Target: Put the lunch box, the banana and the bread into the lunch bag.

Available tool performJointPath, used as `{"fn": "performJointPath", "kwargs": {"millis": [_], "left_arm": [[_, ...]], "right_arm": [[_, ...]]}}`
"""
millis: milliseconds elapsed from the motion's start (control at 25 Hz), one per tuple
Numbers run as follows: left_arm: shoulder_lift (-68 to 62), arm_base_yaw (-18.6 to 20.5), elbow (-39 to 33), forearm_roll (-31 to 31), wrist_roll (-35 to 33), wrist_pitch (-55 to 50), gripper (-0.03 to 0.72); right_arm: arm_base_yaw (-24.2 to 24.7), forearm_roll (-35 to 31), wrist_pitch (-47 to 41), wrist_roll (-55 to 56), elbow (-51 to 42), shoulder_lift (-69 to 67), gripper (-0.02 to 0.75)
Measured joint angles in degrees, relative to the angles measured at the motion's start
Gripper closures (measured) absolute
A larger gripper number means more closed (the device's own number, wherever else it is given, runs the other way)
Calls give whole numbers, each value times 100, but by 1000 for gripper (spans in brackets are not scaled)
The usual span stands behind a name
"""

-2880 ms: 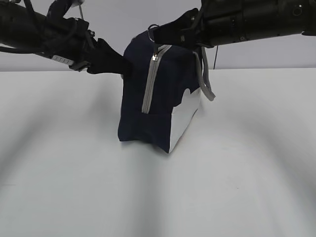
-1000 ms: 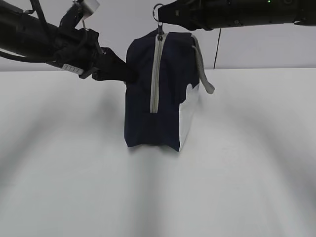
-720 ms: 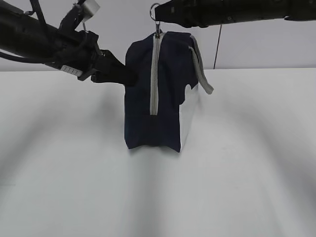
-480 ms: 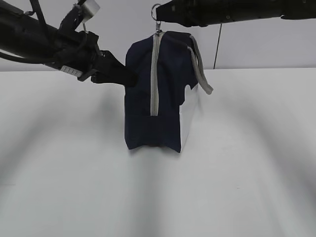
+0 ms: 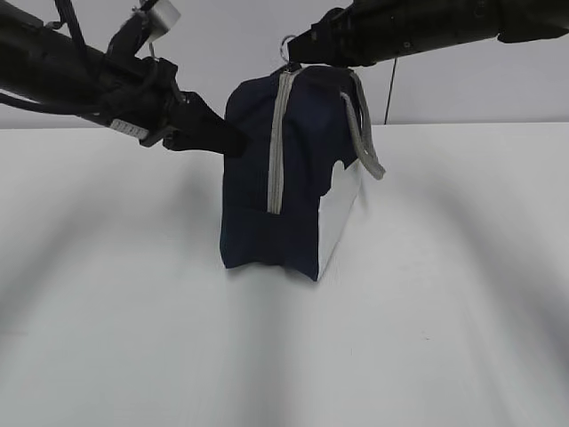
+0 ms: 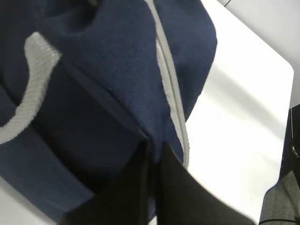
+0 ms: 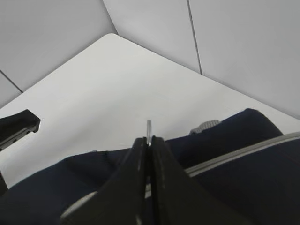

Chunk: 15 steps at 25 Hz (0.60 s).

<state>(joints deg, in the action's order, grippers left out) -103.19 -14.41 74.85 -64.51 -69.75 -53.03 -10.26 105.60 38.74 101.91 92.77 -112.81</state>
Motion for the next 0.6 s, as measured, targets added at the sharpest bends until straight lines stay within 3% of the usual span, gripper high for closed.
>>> {"fn": "performJointPath", "kwargs": {"millis": [240,600], "left_arm": [[-2,0,0,-34,0,39,685],[-6,-2,-13,-589,-68,166,685]], "right_arm": [[34,175,216,255,54,54,754],[386,198,788,461,98,305,754]]}}
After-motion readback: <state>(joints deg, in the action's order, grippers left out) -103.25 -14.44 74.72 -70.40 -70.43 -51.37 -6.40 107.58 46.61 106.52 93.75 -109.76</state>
